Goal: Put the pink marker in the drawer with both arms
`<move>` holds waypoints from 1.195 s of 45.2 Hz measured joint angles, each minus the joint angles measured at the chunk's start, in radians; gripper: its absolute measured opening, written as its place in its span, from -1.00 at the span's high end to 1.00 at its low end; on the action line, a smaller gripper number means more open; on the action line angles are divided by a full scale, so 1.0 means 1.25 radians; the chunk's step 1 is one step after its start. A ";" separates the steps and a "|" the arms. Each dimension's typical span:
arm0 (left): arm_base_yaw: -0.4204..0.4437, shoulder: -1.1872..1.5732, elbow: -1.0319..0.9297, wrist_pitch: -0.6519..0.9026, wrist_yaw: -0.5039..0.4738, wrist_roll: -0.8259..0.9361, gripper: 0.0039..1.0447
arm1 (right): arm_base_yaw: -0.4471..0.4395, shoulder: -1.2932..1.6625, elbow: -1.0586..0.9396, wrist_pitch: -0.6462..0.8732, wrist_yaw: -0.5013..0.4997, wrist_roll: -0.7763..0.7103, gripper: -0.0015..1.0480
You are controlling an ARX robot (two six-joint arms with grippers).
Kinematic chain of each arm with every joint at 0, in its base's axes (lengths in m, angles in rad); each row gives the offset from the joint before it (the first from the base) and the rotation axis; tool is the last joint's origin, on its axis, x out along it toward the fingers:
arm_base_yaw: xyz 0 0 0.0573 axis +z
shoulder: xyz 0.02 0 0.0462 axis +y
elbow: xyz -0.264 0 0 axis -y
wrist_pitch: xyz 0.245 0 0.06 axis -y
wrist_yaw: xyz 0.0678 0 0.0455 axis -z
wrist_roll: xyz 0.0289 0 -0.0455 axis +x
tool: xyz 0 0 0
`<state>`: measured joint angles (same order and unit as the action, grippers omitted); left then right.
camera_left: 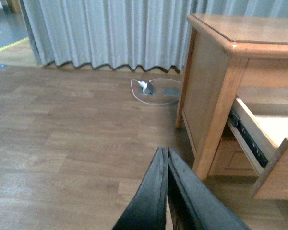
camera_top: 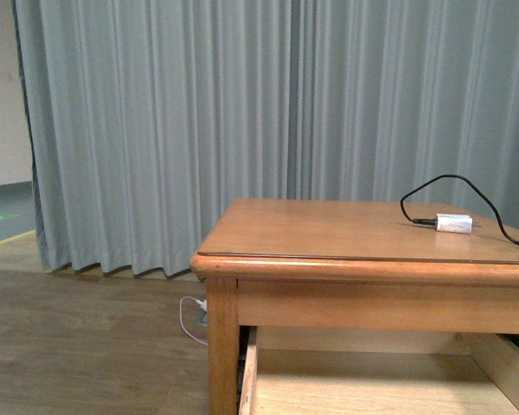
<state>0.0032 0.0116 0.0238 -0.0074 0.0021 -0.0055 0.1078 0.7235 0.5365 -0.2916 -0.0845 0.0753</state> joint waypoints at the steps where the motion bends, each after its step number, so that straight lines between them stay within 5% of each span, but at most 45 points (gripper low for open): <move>1: 0.000 -0.001 0.000 0.002 -0.002 0.001 0.93 | 0.000 0.000 0.000 0.000 0.000 0.000 -0.84; 13: 0.000 -0.006 0.000 0.003 -0.002 0.000 0.91 | 0.000 0.000 0.000 0.000 0.000 0.000 -0.84; 20: 0.000 -0.006 0.000 0.003 -0.002 0.001 0.37 | 0.038 -0.013 -0.042 0.160 0.202 -0.013 -0.84; 29: 0.000 -0.006 0.000 0.003 -0.002 0.001 -0.28 | -0.019 0.114 -0.018 0.039 0.122 -0.038 -0.84; 38: 0.000 -0.006 0.000 0.003 -0.002 0.001 -0.90 | -0.076 0.322 -0.009 0.091 0.064 -0.104 -0.84; 54: 0.000 -0.007 0.000 0.003 -0.002 0.001 -0.89 | -0.101 0.653 -0.016 0.530 0.056 -0.101 -0.84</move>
<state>0.0032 0.0032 0.0238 -0.0040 0.0002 -0.0040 -0.0189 1.5394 0.5159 0.3714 -0.0143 -0.0513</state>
